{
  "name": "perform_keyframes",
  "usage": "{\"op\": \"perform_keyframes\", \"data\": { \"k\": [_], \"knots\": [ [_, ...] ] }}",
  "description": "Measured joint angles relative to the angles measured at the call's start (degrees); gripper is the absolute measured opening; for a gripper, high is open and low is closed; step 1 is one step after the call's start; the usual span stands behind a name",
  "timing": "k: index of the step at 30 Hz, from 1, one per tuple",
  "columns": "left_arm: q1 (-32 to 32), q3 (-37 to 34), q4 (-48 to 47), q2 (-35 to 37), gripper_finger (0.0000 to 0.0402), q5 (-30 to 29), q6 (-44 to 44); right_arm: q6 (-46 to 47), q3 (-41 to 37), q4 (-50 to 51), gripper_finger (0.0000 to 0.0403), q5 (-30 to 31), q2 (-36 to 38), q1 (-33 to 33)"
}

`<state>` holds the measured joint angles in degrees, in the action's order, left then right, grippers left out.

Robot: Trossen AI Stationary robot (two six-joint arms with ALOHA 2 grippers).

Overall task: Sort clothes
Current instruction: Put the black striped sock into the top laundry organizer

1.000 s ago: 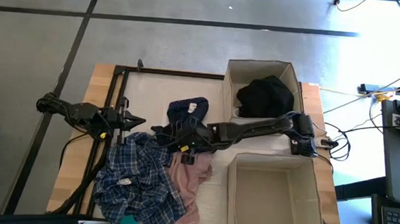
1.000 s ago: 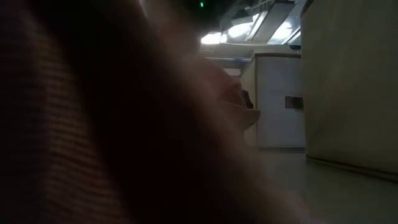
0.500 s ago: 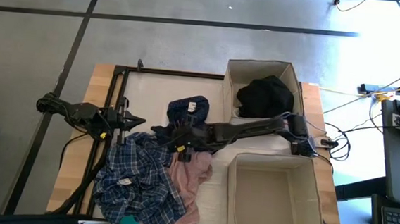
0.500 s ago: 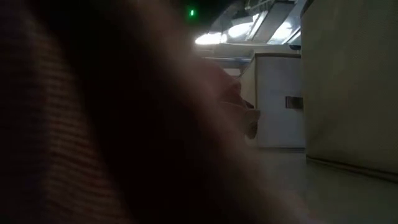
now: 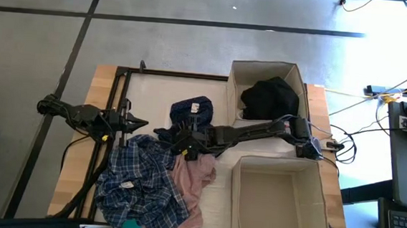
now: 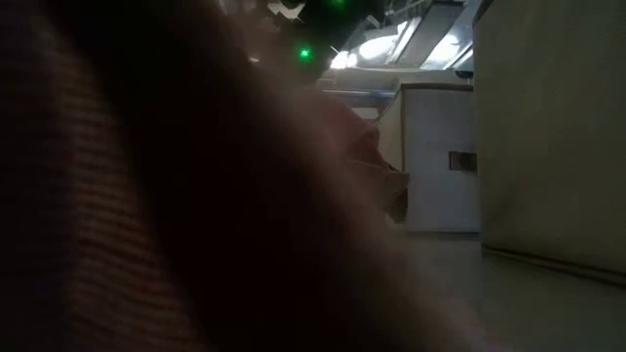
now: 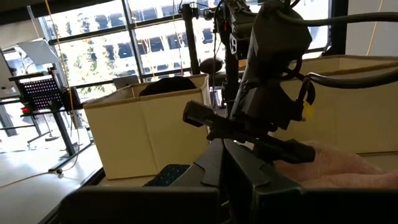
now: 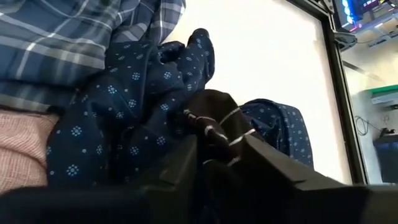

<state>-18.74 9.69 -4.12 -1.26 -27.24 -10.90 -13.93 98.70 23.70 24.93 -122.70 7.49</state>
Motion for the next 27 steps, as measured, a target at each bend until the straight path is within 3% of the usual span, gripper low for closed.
{"op": "perform_keyframes", "data": {
  "k": [7, 14, 20, 27],
  "knots": [
    [0.0, 0.0, 0.0, 0.0, 0.0001, 0.0, 0.0, -0.3, 0.0, 0.2, 0.0012, 0.0, 0.0, 0.0],
    [0.0, 0.0, 0.0, 0.0, 0.0001, 0.0, 0.0, -1.2, 1.4, 1.8, 0.0025, 4.9, 1.2, 0.8],
    [0.0, 0.0, 0.1, 0.0, 0.0001, 0.0, 0.0, -1.4, 8.5, 6.4, 0.001, 6.3, 3.7, 3.3],
    [0.0, 0.0, 0.0, 0.0, 0.0001, 0.0, 0.1, -1.2, 15.7, 11.5, 0.0021, 14.2, 7.6, 6.5]
  ]
}}
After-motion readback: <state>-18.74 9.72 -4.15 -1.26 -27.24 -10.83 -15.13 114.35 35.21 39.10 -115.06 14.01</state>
